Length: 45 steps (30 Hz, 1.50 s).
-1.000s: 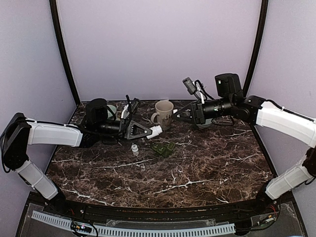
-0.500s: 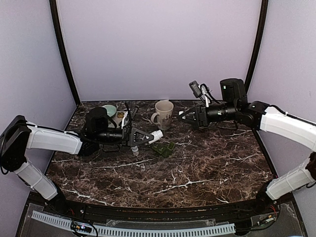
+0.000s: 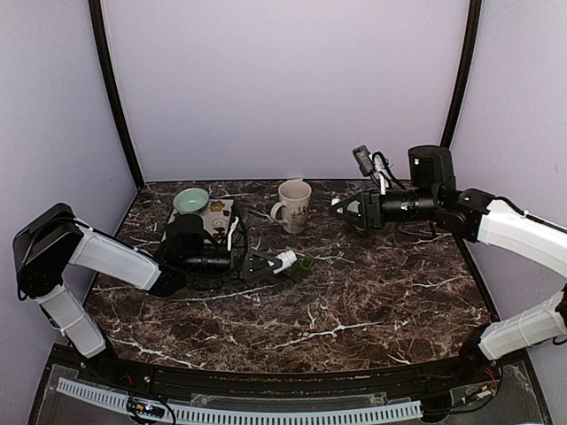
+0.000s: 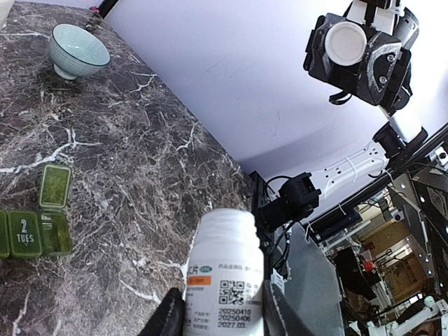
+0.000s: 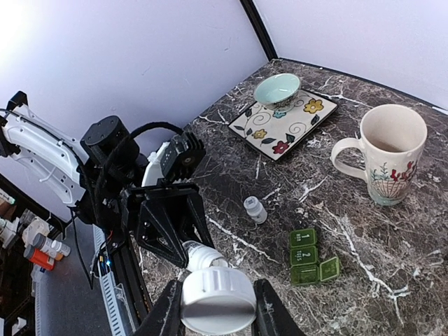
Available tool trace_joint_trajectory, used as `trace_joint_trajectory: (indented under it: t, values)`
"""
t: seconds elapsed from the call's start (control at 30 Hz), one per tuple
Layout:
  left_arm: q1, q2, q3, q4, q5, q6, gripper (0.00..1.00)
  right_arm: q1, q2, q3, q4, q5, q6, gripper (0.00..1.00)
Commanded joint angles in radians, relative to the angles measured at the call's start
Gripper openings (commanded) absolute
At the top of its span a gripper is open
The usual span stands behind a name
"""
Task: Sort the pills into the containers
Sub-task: Pour the pill into the compartment of the pill container.
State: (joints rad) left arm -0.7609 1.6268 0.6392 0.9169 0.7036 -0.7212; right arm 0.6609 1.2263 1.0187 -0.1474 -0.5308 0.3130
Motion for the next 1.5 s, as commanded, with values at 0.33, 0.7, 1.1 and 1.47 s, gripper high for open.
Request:
trace_joint_trajectory:
  t: [0.33,0.7,1.1,1.47]
  values:
    - [-0.025,0.102,-0.008,0.119,-0.132,0.024,0.11,-0.013,-0.025,-0.038,0.076,0.068,0.031,0.14]
    - [-0.036,0.171,0.021,0.102,-0.206,0.031,0.11,-0.022,-0.028,-0.046,0.071,0.074,0.029,0.14]
    - [-0.044,0.215,0.061,0.062,-0.252,0.026,0.11,-0.041,-0.018,-0.056,0.094,0.052,0.031,0.14]
    - [-0.05,0.22,0.083,0.012,-0.289,0.037,0.11,-0.063,-0.007,-0.067,0.119,0.023,0.035,0.14]
